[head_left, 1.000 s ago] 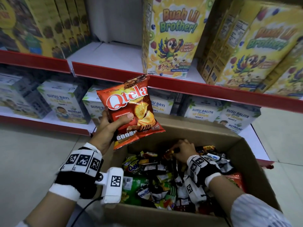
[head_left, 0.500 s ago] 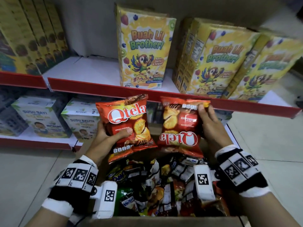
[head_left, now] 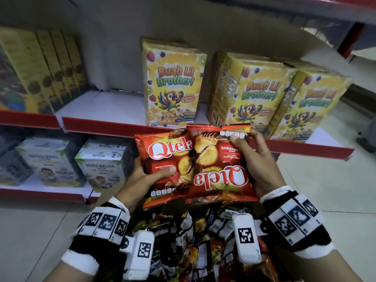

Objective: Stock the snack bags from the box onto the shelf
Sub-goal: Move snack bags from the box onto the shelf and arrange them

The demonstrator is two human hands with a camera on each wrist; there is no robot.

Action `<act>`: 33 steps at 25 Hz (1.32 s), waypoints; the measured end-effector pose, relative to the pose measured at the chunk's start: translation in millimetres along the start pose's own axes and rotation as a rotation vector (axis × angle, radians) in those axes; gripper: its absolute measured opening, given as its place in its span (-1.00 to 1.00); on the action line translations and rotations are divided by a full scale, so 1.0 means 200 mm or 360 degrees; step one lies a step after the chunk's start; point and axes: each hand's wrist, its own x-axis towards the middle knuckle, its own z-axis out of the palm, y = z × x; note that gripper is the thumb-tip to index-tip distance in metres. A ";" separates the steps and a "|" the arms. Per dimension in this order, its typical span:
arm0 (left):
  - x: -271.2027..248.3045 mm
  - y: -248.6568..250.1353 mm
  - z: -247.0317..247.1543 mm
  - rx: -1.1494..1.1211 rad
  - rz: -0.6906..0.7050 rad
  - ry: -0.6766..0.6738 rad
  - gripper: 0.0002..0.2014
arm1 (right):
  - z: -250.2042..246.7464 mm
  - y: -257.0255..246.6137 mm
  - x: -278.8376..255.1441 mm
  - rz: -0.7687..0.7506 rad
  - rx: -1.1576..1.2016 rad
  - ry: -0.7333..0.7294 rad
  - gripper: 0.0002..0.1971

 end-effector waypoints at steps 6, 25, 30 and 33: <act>-0.01 -0.02 -0.02 0.0007 -0.0030 0.0010 0.10 | -0.10 -0.04 0.00 0.0041 0.0468 -0.0055 -0.57; 0.02 -0.01 -0.03 -0.0196 0.0095 0.0022 0.00 | -0.10 0.13 -0.07 0.0195 0.0470 -0.0274 -0.51; 0.10 0.03 -0.04 -0.0280 0.0247 -0.0028 -0.04 | -0.08 0.13 0.03 0.0049 0.0326 -0.0447 -0.47; 0.15 0.03 -0.08 -0.0284 0.0358 -0.0031 -0.10 | -0.03 0.16 0.12 0.0010 0.0205 -0.0467 -0.53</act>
